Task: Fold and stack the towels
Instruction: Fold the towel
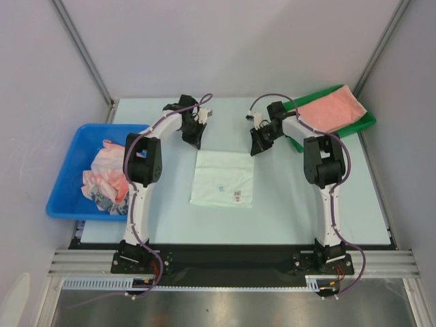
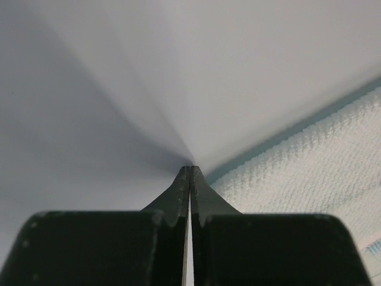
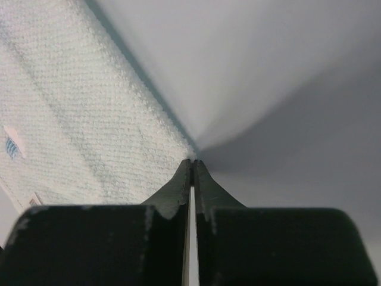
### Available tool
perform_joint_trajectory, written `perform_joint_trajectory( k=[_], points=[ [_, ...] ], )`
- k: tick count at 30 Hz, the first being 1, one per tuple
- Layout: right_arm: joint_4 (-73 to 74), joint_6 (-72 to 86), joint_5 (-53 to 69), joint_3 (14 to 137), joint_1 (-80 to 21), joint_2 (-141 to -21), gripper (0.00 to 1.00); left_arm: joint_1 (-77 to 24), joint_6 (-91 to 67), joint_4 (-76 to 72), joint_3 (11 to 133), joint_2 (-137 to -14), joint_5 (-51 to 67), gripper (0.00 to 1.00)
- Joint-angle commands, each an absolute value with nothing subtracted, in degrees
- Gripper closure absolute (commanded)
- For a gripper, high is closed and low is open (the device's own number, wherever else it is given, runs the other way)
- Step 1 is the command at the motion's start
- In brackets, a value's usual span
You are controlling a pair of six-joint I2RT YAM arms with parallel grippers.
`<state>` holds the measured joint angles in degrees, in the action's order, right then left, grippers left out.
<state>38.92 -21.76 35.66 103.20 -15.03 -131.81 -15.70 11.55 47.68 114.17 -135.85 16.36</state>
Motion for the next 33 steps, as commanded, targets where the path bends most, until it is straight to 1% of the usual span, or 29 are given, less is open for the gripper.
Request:
perform_joint_trajectory(
  k=[1, 4, 5, 6, 7, 8, 9, 12, 13, 15, 16, 18, 21, 27, 30, 31, 33],
  points=[
    [40.0, -23.3, 36.2, 105.5, -14.2, -133.0, 0.99, -15.6, 13.6, 49.0, 116.0, -137.1, 19.1, 1.0],
    [40.3, -23.3, 37.0, 106.1, -14.2, -133.0, 1.0, -15.6, 13.2, 48.9, 116.0, -136.2, 17.6, 1.0],
    [40.4, -23.2, 37.3, 106.3, -14.2, -133.0, 1.0, -15.6, 12.9, 48.8, 116.1, -135.4, 16.4, 0.91],
    [40.2, -22.7, 37.5, 106.3, -14.2, -132.9, 1.0, -15.4, 12.7, 48.7, 116.4, -135.1, 14.3, 0.88],
    [40.0, -22.5, 37.8, 106.4, -14.2, -132.7, 1.0, -15.3, 12.2, 48.7, 116.8, -134.6, 13.6, 0.82],
    [40.0, -22.4, 37.8, 106.3, -14.3, -132.5, 1.0, -15.1, 11.8, 48.8, 117.4, -134.2, 13.0, 0.82],
    [39.8, -22.2, 37.4, 106.3, -14.4, -132.5, 1.0, -14.5, 10.5, 49.6, 119.2, -133.5, 12.4, 0.85],
    [39.9, -22.1, 37.4, 106.4, -14.5, -132.4, 1.0, -13.7, 9.3, 51.5, 122.2, -131.8, 15.7, 0.87],
    [40.0, -22.1, 37.2, 106.4, -14.5, -132.3, 1.0, -13.7, 8.9, 52.2, 122.1, -131.1, 17.3, 0.9],
    [40.1, -22.1, 36.9, 106.2, -14.6, -132.1, 1.0, -13.7, 8.3, 52.1, 120.3, -129.7, 19.0, 0.92],
    [40.2, -22.1, 36.9, 106.2, -14.6, -132.1, 1.0, -13.8, 7.6, 51.9, 119.5, -128.8, 20.0, 0.97],
    [40.1, -22.0, 36.7, 106.1, -14.7, -132.0, 1.0, -13.8, 7.2, 51.2, 116.1, -128.1, 24.0, 0.99],
    [40.0, -22.1, 36.7, 106.2, -14.4, -131.9, 1.0, -14.0, 6.5, 49.6, 112.6, -128.5, 26.8, 1.0],
    [39.6, -21.8, 37.3, 106.6, -14.3, -131.7, 1.0, -14.3, 6.5, 49.4, 111.3, -132.4, 29.0, 1.0],
    [40.0, -22.0, 37.2, 106.9, -14.3, -131.9, 1.0, -14.2, 5.4, 47.3, 110.6, -133.3, 26.3, 1.0],
    [40.1, -22.2, 37.0, 106.9, -14.2, -131.8, 1.0, -14.2, 4.5, 46.0, 110.2, -133.5, 23.1, 1.0],
    [40.5, -22.7, 36.9, 106.7, -14.2, -131.7, 1.0, -14.1, 3.8, 44.7, 110.3, -134.3, 21.0, 1.0]
  ],
)
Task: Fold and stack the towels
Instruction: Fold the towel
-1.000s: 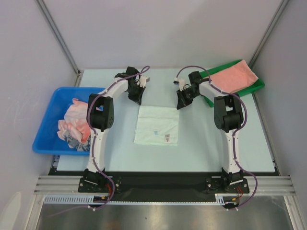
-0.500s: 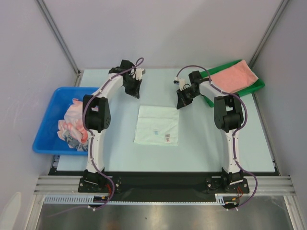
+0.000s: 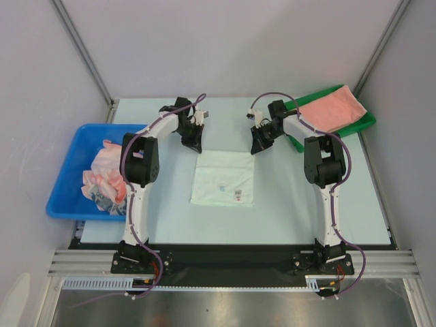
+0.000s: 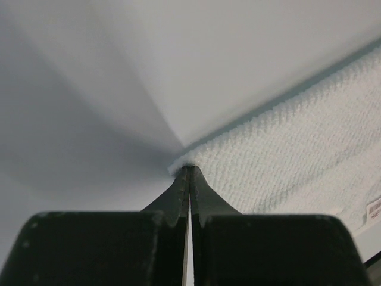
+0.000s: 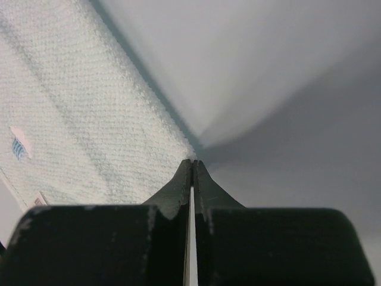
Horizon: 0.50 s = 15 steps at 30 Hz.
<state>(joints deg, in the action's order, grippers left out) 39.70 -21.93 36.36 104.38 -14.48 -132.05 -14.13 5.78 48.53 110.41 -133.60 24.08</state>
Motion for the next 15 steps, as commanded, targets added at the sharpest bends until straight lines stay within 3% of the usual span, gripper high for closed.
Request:
perform_joint_trajectory(
  k=[1, 9, 13, 15],
  points=[
    [40.7, -23.0, 36.5, 106.5, -14.3, -131.7, 1.0, -14.0, 3.4, 44.5, 110.9, -134.7, 20.6, 1.0],
    [40.8, -23.3, 36.7, 106.7, -14.2, -131.7, 1.0, -14.0, 3.6, 46.1, 113.8, -136.6, 21.0, 0.99],
    [41.1, -23.4, 36.9, 107.1, -14.2, -132.1, 1.0, -14.0, 4.7, 43.7, 112.5, -132.7, 21.4, 0.77],
    [41.1, -23.4, 37.1, 107.1, -14.2, -132.2, 1.0, -13.9, 6.1, 42.6, 112.3, -131.0, 22.0, 0.74]
  ],
)
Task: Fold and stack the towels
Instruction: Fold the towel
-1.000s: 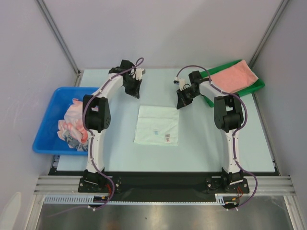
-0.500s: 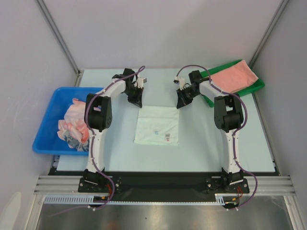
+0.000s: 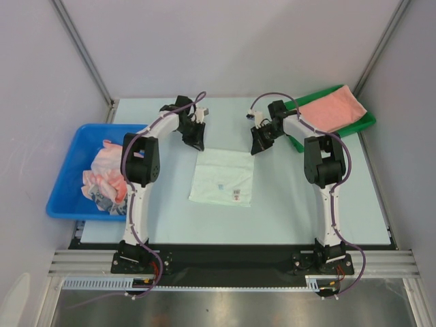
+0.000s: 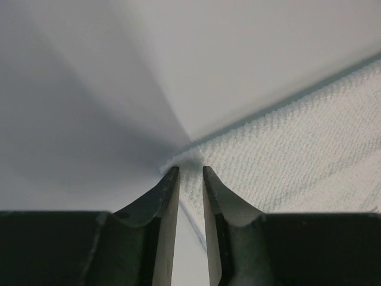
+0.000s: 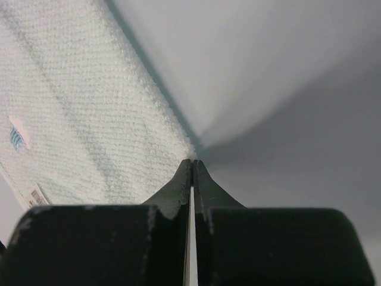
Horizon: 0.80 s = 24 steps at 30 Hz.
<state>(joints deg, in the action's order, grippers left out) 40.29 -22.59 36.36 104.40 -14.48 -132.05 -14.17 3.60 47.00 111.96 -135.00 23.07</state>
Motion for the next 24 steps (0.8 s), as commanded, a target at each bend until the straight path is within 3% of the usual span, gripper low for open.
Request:
perform_joint_trajectory(
  k=[1, 9, 24],
  points=[
    [41.0, -23.4, 37.1, 107.1, -14.2, -132.2, 1.0, -13.9, 6.5, 42.5, 112.5, -130.8, 22.0, 0.71],
    [42.4, -24.1, 37.4, 108.2, -14.1, -132.2, 1.0, -13.9, 12.0, 49.0, 120.6, -136.8, 20.5, 0.69],
    [44.3, -25.1, 37.2, 111.4, -14.2, -134.2, 1.0, -13.9, 16.5, 50.9, 121.9, -139.9, 22.4, 0.64]
  ],
)
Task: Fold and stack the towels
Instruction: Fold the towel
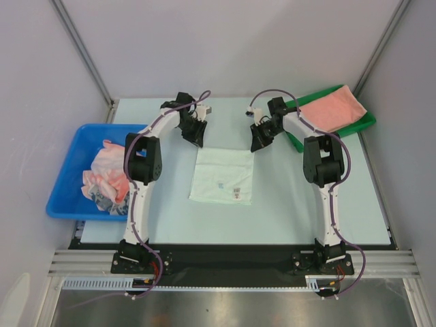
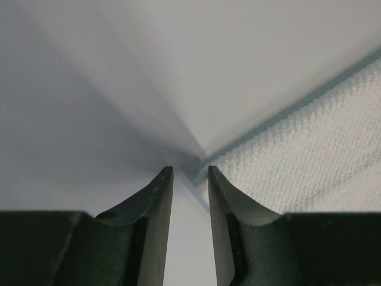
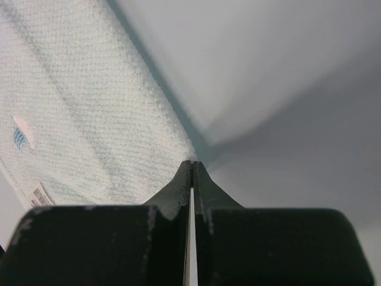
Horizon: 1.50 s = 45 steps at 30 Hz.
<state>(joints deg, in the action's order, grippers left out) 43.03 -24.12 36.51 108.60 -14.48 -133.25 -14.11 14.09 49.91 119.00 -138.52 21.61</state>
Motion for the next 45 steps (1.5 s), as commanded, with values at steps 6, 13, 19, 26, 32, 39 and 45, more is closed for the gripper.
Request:
perform_joint_trajectory(
  k=[6, 13, 19, 26, 32, 39, 45],
  points=[
    [44.8, -25.6, 36.8, 111.6, -14.1, -133.9, 1.0, -13.9, 16.9, 51.4, 122.5, -140.6, 23.6, 0.73],
    [45.0, -25.4, 37.3, 111.6, -14.1, -134.5, 1.0, -13.9, 18.0, 52.7, 120.0, -139.5, 25.4, 0.7],
    [44.8, -25.5, 37.2, 111.6, -14.1, -134.5, 1.0, -13.9, 17.7, 52.7, 119.2, -139.5, 23.8, 0.73],
    [45.7, -25.8, 36.7, 112.1, -14.1, -135.0, 1.0, -12.2, 11.0, 47.0, 120.5, -135.9, 23.6, 0.66],
    [45.8, -25.9, 36.6, 112.0, -14.1, -134.8, 1.0, -12.2, 12.6, 48.6, 119.8, -134.4, 27.2, 0.59],
    [45.3, -25.6, 37.3, 112.2, -14.1, -134.7, 1.0, -13.0, 15.2, 50.1, 116.4, -135.8, 27.1, 0.58],
    [45.9, -26.0, 36.8, 112.1, -14.1, -134.7, 1.0, -13.1, 13.9, 49.9, 117.2, -137.0, 27.9, 0.57]
  ],
)
